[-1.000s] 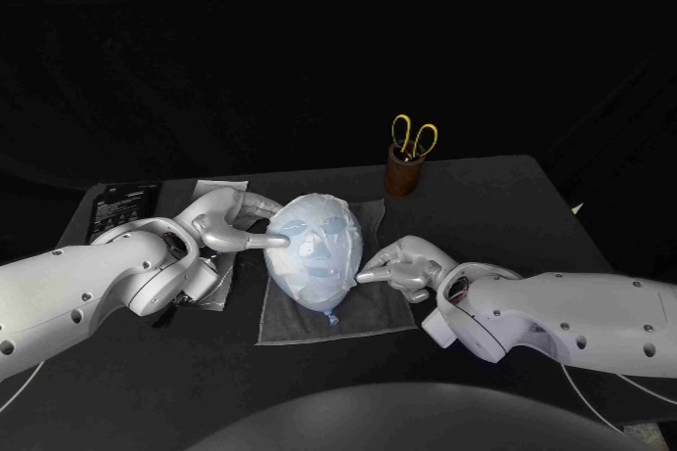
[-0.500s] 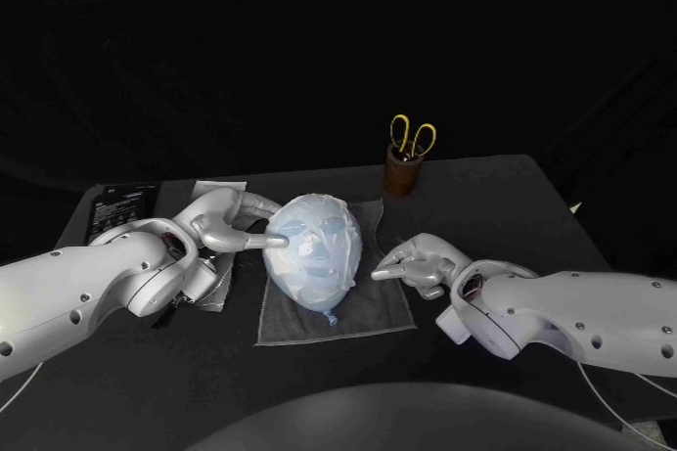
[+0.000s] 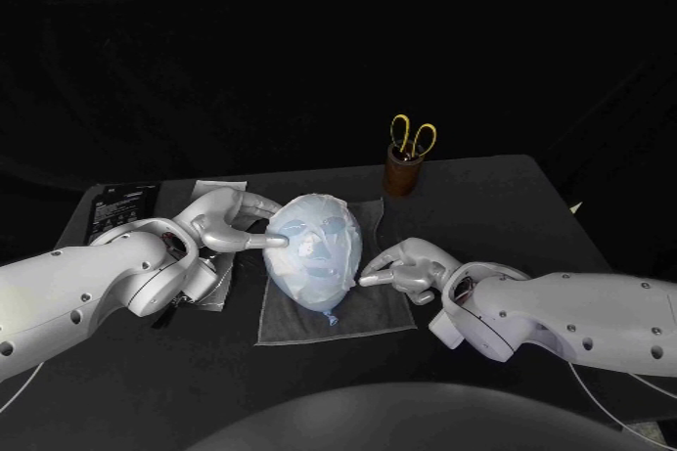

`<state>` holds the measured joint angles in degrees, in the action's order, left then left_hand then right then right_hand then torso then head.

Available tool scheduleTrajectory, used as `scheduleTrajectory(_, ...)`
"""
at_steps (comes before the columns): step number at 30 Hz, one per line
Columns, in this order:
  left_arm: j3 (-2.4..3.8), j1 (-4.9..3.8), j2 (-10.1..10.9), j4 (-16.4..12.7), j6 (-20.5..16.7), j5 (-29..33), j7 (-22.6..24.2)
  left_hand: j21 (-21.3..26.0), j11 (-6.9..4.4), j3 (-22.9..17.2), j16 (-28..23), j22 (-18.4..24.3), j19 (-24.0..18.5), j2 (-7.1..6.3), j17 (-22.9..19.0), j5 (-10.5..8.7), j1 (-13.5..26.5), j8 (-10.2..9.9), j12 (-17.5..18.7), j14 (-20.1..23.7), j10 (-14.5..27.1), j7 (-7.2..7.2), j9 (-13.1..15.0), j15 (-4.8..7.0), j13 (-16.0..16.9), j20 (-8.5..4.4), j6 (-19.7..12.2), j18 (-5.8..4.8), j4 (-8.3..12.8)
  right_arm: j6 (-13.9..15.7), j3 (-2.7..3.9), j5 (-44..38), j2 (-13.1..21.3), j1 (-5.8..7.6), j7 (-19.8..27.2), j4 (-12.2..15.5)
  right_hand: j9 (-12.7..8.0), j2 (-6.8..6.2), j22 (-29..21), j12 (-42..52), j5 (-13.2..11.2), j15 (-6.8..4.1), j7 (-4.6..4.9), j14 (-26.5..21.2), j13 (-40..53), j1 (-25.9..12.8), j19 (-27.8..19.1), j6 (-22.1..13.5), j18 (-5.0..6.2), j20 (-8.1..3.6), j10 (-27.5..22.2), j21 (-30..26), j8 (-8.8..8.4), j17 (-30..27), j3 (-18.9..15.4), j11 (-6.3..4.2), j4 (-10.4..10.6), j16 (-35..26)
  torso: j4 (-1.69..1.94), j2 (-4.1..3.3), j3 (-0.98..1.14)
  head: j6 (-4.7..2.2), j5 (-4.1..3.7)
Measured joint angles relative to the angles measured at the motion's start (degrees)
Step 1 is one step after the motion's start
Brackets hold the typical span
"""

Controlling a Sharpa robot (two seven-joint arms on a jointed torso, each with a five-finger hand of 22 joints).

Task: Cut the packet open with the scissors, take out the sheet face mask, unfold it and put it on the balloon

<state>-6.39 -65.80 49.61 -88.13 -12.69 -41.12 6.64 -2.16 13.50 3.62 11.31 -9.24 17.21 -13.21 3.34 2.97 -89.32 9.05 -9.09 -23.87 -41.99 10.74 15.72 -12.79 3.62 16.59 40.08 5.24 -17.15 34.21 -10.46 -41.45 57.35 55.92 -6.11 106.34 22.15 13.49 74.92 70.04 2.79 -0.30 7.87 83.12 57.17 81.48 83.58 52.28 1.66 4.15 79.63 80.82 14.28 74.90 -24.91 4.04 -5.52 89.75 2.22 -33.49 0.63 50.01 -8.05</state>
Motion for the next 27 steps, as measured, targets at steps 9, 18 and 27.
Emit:
scheduleTrajectory(9,0.0,0.0,0.0,0.0,0.0,0.0,0.0,0.0,0.0,0.0,0.0,0.0,0.0,0.0,0.0,0.0,0.0,0.0,0.1,0.0,0.0,0.0,0.0,0.0,0.0,0.0,0.0,-0.01,0.0,-0.1,-0.1,0.8,-0.9,0.0,-0.4,-0.1,-0.1,0.01,0.0,0.0,0.0,0.0,0.0,0.0,0.0,0.0,0.0,0.0,0.0,0.4,0.0,0.0,-0.24,0.0,-0.2,0.0,-0.3,-0.2,-0.01,0.01,-0.04,0.0,0.08)
scheduleTrajectory(18,0.0,0.0,0.1,-0.1,0.0,0.0,0.0,0.0,0.0,0.0,0.0,0.0,0.0,0.0,0.0,0.0,0.0,0.0,0.1,0.0,0.0,0.0,0.0,0.0,0.0,0.0,0.0,-0.01,0.0,-0.2,-0.15,2.2,-1.5,-0.13,-0.6,0.3,-0.1,0.01,0.0,0.0,0.0,0.0,0.1,0.0,0.0,0.0,0.1,0.5,0.0,0.52,0.0,0.0,-0.24,0.1,-0.1,0.0,-0.9,-0.2,-0.03,-0.01,-0.02,0.0,0.05)
scheduleTrajectory(27,0.0,0.0,0.1,-0.1,0.0,0.0,0.0,0.0,0.0,0.0,0.0,0.0,0.0,0.0,0.0,0.0,0.0,0.0,0.1,0.0,0.0,0.0,0.0,0.0,0.0,0.0,0.0,-0.02,0.0,0.0,-0.17,3.7,-1.7,-0.4,-0.4,0.7,-0.3,0.7,0.0,0.0,0.0,0.01,-0.11,0.0,0.0,0.7,0.2,1.4,0.0,0.8,0.0,0.0,-0.24,0.0,0.0,0.0,-2.3,-0.2,-0.03,0.0,-0.01,0.0,0.07)
